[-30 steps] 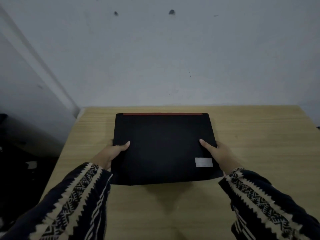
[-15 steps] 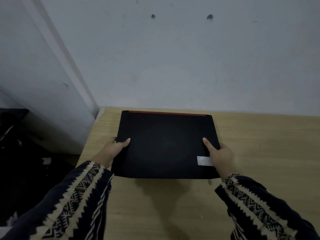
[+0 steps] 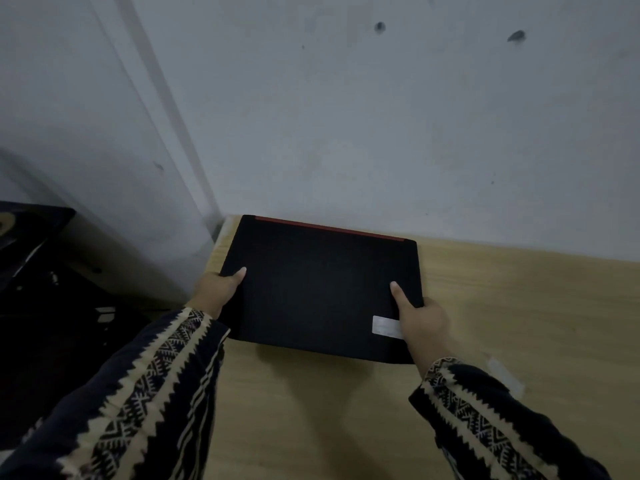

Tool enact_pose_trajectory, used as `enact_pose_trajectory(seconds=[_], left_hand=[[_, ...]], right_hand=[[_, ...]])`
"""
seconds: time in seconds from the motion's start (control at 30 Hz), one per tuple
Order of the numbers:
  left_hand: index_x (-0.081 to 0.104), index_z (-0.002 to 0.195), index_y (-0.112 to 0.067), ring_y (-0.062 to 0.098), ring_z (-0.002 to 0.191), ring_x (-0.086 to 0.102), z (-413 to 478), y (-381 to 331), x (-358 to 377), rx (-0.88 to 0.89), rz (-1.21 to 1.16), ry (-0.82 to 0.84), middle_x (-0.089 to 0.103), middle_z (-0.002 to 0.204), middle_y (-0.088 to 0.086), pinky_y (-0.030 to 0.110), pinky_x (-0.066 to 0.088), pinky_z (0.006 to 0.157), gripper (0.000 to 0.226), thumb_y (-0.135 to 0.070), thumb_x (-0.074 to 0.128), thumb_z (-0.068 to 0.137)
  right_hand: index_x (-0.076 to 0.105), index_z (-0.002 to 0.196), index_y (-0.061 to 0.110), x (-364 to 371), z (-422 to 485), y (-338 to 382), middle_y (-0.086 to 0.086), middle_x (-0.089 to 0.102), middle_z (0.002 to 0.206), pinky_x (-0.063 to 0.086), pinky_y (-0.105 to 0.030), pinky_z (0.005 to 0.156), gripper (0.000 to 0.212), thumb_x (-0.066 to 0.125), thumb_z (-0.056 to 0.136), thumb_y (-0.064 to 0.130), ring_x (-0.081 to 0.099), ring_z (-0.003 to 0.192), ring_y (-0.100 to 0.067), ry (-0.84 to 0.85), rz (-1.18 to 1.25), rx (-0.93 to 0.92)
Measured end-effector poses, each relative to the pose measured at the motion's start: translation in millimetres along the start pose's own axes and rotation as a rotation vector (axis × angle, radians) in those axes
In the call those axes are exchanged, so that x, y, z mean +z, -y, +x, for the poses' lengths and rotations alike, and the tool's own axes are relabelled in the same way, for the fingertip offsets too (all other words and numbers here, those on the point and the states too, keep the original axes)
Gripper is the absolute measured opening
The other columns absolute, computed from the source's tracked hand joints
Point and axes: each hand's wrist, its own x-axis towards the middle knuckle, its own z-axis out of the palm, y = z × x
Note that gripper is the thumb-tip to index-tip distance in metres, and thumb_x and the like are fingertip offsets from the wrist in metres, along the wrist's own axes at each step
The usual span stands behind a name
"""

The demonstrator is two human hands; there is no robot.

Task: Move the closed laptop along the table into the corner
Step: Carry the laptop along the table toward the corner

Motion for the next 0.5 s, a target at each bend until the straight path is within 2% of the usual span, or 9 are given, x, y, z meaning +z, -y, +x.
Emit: enact_pose_trajectory(seconds=[0.13,0.33,0.43,0.5], left_hand=[[0.060,0.119,0.004,0.041,0.112,0.060,28.4,4.5,-13.7,-0.026,0.045,-0.065,0.063,0.122,0.022,0.046,0.050,0.096,0.059,-0.045,0.067,0.086],[0.062,0.108,0.004,0.042,0.107,0.061,54.5,8.5,-25.8,-0.021,0.164,-0.140,0.065,0.114,0.024,0.050,0.051,0.095,0.061,-0.052,0.063,0.085],[0.062,0.107,0.005,0.042,0.105,0.062,60.4,8.6,-26.6,0.010,0.187,-0.157,0.066,0.112,0.025,0.052,0.052,0.093,0.064,-0.055,0.064,0.084],[0.063,0.104,0.005,0.042,0.104,0.063,64.0,8.1,-25.1,0.018,0.178,-0.172,0.067,0.109,0.024,0.051,0.053,0.091,0.065,-0.056,0.067,0.081]], right_hand=[[0.070,0.094,0.018,30.6,1.5,15.1,0.000,0.071,0.085,0.060,-0.044,0.082,0.066,0.064,0.072,0.080,0.068,0.078,-0.022,0.017,0.004,0.035],[0.065,0.077,0.023,61.1,7.4,35.3,0.003,0.069,0.077,0.056,-0.036,0.069,0.060,0.064,0.069,0.082,0.065,0.068,-0.016,0.007,-0.056,0.029],[0.065,0.076,0.023,68.4,10.8,36.5,0.003,0.068,0.078,0.056,-0.035,0.070,0.060,0.065,0.068,0.082,0.065,0.069,-0.016,0.004,-0.077,0.040],[0.068,0.084,0.021,72.8,13.5,35.8,0.003,0.069,0.081,0.057,-0.036,0.074,0.063,0.065,0.068,0.082,0.066,0.072,-0.016,-0.001,-0.069,0.055]])
